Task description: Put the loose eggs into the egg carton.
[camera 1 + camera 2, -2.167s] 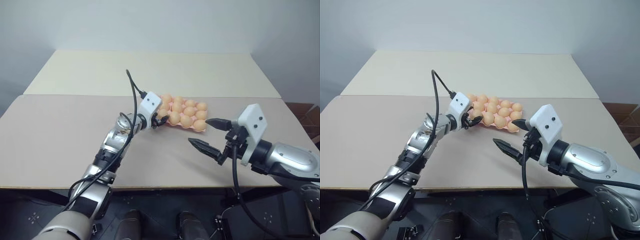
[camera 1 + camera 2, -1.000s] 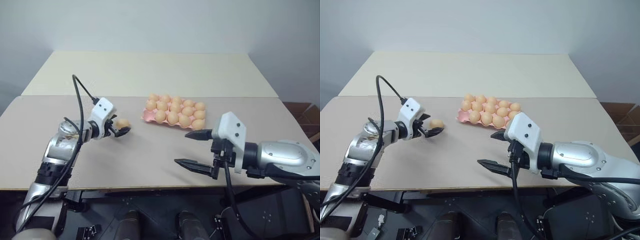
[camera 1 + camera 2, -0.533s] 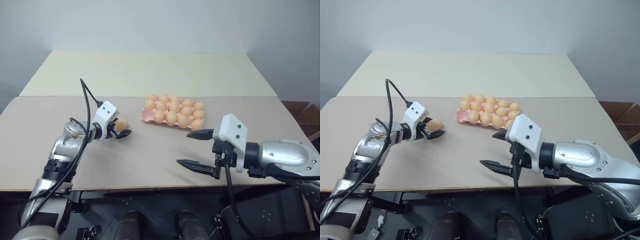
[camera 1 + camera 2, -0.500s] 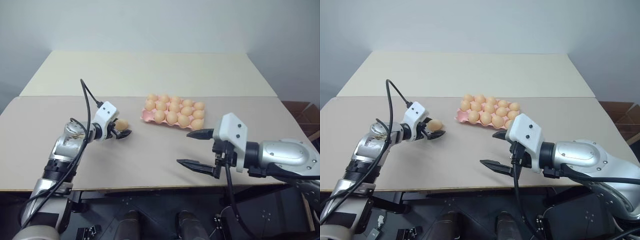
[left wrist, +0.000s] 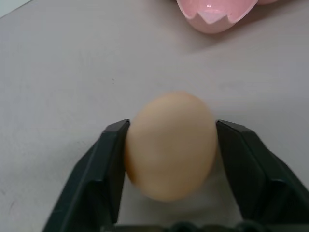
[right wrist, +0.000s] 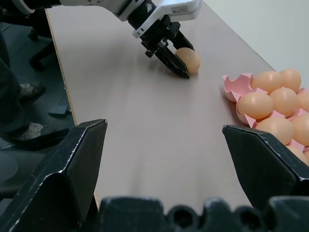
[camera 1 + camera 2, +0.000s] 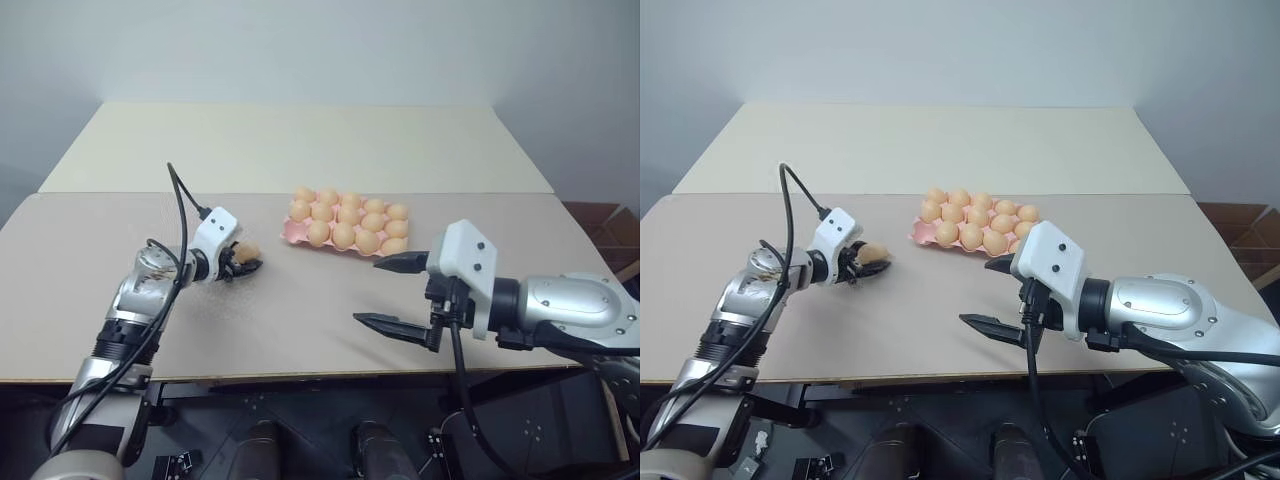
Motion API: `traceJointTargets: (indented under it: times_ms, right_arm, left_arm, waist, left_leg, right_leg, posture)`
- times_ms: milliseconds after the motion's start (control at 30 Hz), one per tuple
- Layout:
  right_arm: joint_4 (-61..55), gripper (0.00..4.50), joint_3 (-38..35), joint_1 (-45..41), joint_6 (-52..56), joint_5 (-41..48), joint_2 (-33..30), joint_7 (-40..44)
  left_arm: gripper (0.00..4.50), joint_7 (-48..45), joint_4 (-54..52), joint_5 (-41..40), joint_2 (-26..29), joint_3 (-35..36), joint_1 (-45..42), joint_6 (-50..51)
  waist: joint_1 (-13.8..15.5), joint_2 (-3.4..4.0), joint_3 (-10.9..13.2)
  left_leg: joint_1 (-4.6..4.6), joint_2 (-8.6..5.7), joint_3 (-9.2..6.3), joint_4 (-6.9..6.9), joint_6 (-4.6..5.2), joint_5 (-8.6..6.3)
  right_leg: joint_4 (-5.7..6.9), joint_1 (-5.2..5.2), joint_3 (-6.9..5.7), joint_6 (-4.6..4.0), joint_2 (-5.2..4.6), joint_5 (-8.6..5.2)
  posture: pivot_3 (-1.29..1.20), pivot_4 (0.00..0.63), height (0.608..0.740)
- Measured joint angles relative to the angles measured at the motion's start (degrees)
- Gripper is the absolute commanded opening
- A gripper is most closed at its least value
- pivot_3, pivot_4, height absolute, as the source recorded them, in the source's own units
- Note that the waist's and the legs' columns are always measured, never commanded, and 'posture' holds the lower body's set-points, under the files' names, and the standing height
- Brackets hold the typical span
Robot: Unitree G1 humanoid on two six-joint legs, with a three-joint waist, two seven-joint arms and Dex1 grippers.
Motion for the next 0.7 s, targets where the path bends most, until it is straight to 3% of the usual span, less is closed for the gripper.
traceJointTargets:
  times_ms: [67,300,433,700]
  right_arm:
    - [0.0,4.50,0.0,0.0,0.0,0.0,0.0,0.0]
    - [0.7,4.50,-0.7,0.1,0.1,0.1,-0.9,0.2]
    - [2.3,4.50,-2.8,0.1,0.2,0.2,-1.6,0.3]
    - [3.1,4.50,-4.5,0.0,0.5,1.2,-1.7,-0.6]
  left_arm:
    - [1.79,0.0,0.1,0.0,0.0,0.0,-0.1,0.0]
    - [1.78,0.3,-0.5,-0.1,-1.4,0.0,-0.5,-1.8]
    - [1.76,0.0,-0.2,0.0,-4.4,-0.8,-5.9,-3.9]
    - [1.75,-0.9,14.5,3.9,-12.4,-5.9,-16.9,-13.2]
  waist:
    - [0.0,0.00,0.0]
    - [0.1,0.00,0.0]
    - [0.9,-0.01,0.0]
    - [0.8,-0.02,0.0]
  left_leg:
    - [0.00,0.00,0.00,0.00,0.00,0.00]
    - [0.00,0.00,0.00,0.01,0.00,0.00]
    - [-0.04,-0.03,-0.01,0.07,0.00,0.00]
    - [-0.04,-0.03,0.00,0.07,0.01,0.00]
  right_leg:
    - [0.00,0.00,0.00,0.00,0.00,0.00]
    - [0.00,0.02,-0.01,0.00,-0.01,0.00]
    - [-0.01,0.04,-0.04,0.01,-0.01,0.00]
    - [-0.01,0.02,-0.01,0.01,0.02,0.00]
  posture:
    - [0.00,0.150,0.740]
    - [0.00,0.150,0.740]
    - [0.00,0.150,0.740]
    - [0.00,0.150,0.740]
